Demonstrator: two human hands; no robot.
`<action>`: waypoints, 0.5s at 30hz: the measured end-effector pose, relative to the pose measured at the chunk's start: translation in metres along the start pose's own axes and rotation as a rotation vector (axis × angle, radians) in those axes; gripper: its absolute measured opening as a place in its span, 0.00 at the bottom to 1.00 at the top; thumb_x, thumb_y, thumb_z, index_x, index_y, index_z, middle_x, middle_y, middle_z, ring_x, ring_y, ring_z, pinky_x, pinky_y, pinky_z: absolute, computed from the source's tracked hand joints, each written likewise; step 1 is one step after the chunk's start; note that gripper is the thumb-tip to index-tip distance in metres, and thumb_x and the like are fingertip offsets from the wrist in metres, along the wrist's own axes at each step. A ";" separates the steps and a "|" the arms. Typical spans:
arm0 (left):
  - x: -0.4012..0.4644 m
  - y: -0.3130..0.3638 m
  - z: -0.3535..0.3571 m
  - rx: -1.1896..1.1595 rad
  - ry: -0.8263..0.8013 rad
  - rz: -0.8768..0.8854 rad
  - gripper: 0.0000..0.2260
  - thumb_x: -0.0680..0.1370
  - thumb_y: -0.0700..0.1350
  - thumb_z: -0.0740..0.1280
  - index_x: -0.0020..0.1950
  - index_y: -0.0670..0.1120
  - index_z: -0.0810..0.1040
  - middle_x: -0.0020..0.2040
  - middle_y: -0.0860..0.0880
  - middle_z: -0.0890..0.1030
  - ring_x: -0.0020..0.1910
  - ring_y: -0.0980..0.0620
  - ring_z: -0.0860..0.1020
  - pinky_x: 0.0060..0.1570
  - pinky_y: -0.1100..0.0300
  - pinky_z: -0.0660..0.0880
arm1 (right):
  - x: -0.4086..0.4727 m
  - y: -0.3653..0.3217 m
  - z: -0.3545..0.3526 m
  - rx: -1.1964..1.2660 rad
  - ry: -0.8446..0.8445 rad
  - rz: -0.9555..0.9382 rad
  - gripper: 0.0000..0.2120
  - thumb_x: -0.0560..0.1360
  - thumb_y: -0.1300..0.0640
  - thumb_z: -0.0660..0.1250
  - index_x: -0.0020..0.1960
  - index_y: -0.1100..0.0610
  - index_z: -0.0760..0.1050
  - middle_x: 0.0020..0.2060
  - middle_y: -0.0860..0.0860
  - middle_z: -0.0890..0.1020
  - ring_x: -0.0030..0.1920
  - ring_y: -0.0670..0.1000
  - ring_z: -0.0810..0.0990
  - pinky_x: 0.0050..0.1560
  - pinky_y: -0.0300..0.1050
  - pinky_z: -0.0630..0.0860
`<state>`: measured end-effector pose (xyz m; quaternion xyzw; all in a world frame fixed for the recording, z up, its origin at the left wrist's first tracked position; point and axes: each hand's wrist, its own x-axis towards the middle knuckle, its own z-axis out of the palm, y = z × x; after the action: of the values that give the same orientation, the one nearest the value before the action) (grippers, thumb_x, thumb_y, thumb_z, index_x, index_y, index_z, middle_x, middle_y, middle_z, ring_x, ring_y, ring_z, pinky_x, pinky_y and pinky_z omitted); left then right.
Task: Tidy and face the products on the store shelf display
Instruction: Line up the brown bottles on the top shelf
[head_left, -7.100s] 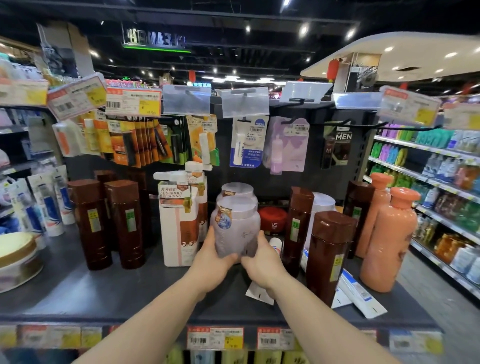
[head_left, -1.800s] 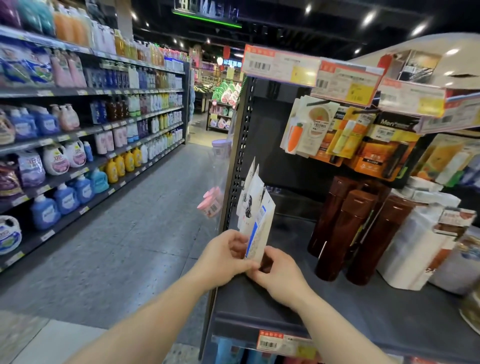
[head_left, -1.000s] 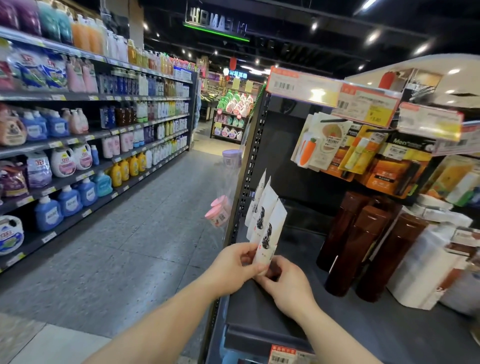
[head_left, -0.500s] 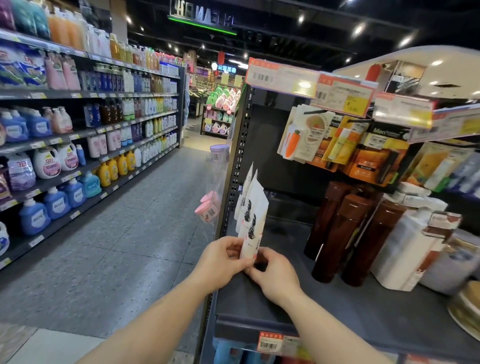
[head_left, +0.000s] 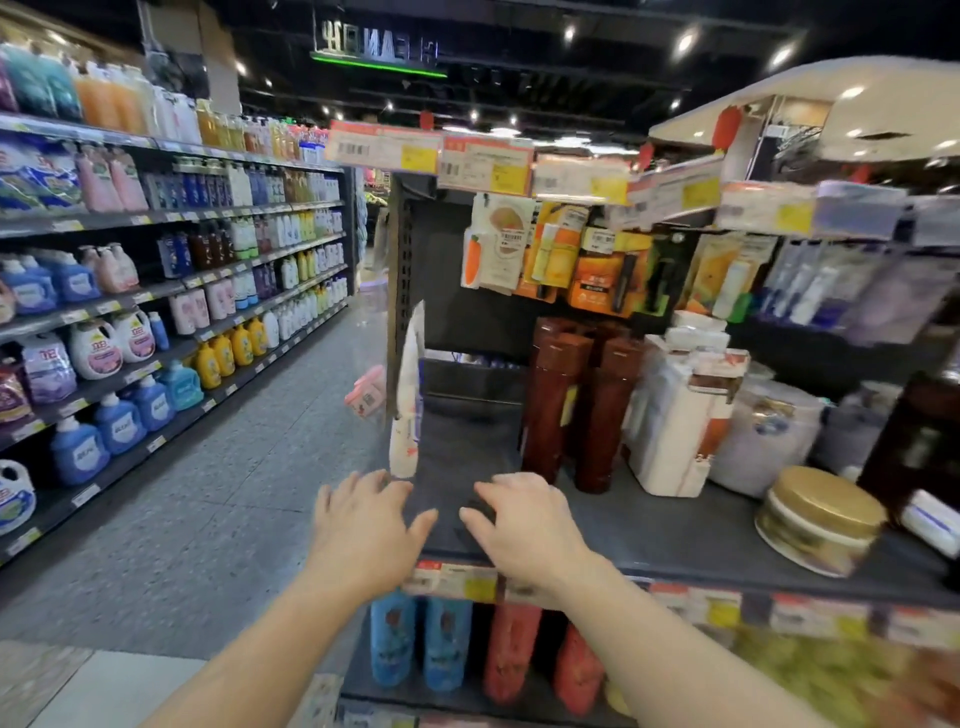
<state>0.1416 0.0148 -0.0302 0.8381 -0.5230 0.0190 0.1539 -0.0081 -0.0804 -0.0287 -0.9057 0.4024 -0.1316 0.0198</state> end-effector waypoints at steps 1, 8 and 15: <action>-0.010 0.017 0.000 0.009 -0.010 0.011 0.25 0.78 0.65 0.53 0.71 0.56 0.67 0.73 0.50 0.65 0.74 0.47 0.59 0.72 0.46 0.55 | -0.014 0.012 -0.005 -0.034 0.026 -0.005 0.30 0.75 0.35 0.47 0.65 0.50 0.75 0.62 0.51 0.77 0.66 0.56 0.71 0.65 0.50 0.68; -0.064 0.174 0.009 0.032 -0.028 0.177 0.25 0.79 0.63 0.52 0.75 0.57 0.61 0.78 0.50 0.55 0.77 0.46 0.50 0.75 0.47 0.45 | -0.128 0.142 -0.056 -0.060 0.054 0.135 0.26 0.78 0.38 0.55 0.73 0.47 0.66 0.74 0.54 0.64 0.75 0.57 0.57 0.73 0.54 0.54; -0.091 0.331 0.029 0.043 0.027 0.477 0.25 0.79 0.63 0.53 0.73 0.56 0.63 0.77 0.49 0.59 0.76 0.45 0.54 0.74 0.47 0.48 | -0.225 0.267 -0.112 -0.089 0.163 0.308 0.27 0.75 0.37 0.53 0.70 0.46 0.69 0.68 0.52 0.71 0.70 0.56 0.64 0.68 0.52 0.62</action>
<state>-0.1958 -0.0483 0.0040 0.6936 -0.7035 0.0772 0.1342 -0.3746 -0.0875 -0.0084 -0.8198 0.5420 -0.1820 -0.0334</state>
